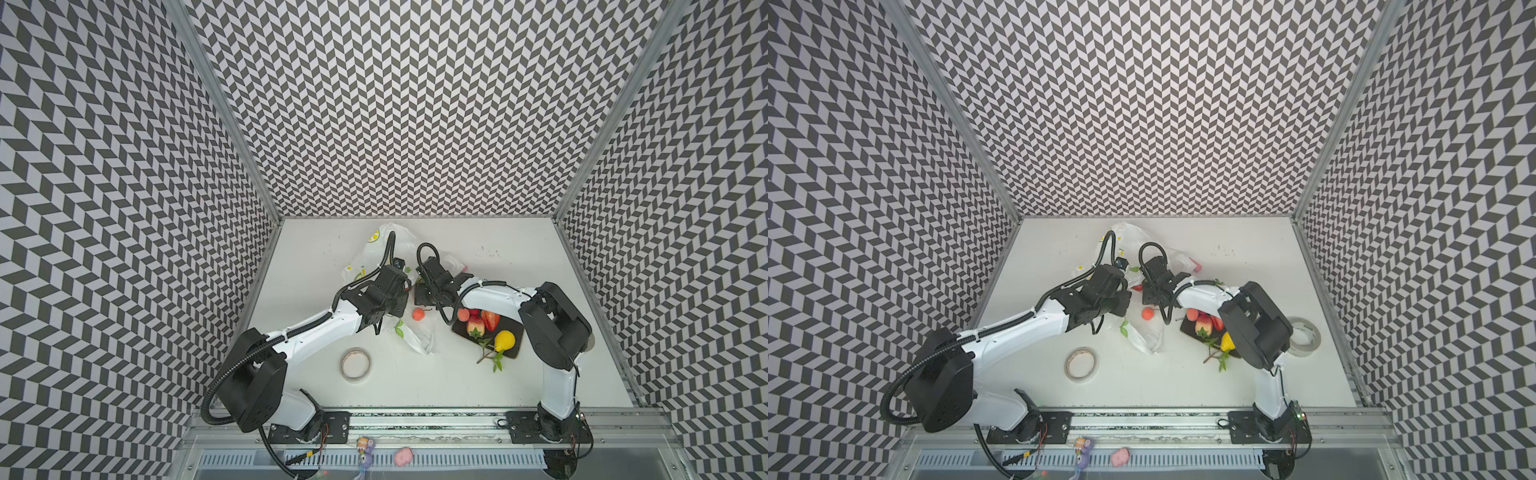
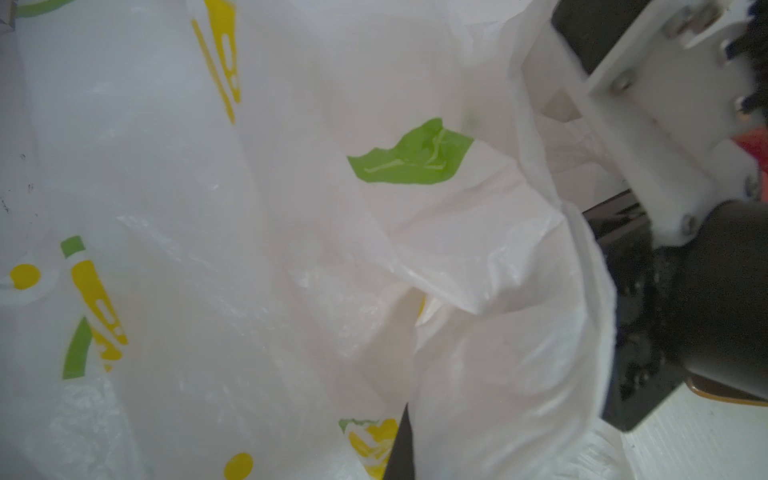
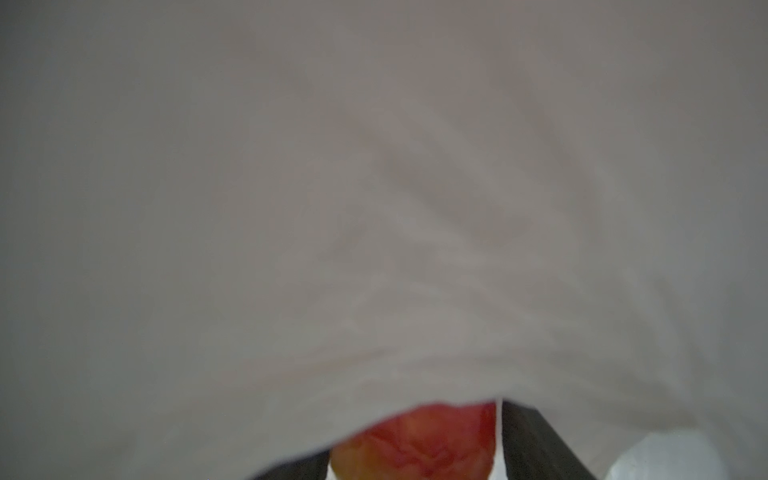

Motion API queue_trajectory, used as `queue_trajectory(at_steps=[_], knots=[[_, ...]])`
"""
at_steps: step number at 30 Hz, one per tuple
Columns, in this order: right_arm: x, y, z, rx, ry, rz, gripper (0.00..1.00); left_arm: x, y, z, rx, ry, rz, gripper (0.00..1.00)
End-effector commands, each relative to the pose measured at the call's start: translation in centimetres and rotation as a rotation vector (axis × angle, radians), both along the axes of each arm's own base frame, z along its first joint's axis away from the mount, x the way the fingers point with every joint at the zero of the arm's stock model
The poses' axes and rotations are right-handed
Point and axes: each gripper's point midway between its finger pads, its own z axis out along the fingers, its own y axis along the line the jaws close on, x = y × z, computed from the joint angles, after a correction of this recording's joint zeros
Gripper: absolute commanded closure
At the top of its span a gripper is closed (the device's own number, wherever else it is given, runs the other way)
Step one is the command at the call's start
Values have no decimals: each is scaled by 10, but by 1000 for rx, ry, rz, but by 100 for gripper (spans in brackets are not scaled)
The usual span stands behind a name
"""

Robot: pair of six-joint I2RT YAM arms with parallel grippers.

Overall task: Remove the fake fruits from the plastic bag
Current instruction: 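Reach the right gripper back into the bag toward the red fruit, then carry the red pear onto the dark tray with the right gripper and release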

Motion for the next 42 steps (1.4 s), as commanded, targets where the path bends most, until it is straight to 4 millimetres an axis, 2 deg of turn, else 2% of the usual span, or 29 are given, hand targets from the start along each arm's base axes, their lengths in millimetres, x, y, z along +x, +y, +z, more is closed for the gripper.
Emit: queue_trajectory(at_steps=[1, 7, 11, 14, 18, 22, 33, 38, 42], knots=[[8, 4, 1, -4, -18, -25, 39, -2, 2, 4, -10, -8, 14, 100], [6, 5, -11, -18, 11, -28, 44, -1, 1, 5, -13, -10, 13, 100], [6, 6, -7, -8, 7, -22, 49, -1, 1, 5, -10, -12, 20, 100], [6, 9, 4, 1, -12, -7, 50, 1, 3, 5, -8, -16, 33, 100], [3, 8, 33, 28, -63, 8, 51, 1, 4, 4, -14, -19, 49, 100], [-11, -1, 55, 28, -93, 35, 51, 3, 4, 4, -24, -23, 59, 100], [-69, -66, 90, -44, -50, -11, 52, 7, 3, 6, -31, -37, 63, 100], [-83, -111, 105, -113, -55, -122, 52, 7, 3, 5, -31, -38, 58, 100], [-89, -160, 115, -100, -39, -268, 53, 5, 5, 5, -29, -36, 61, 100]])
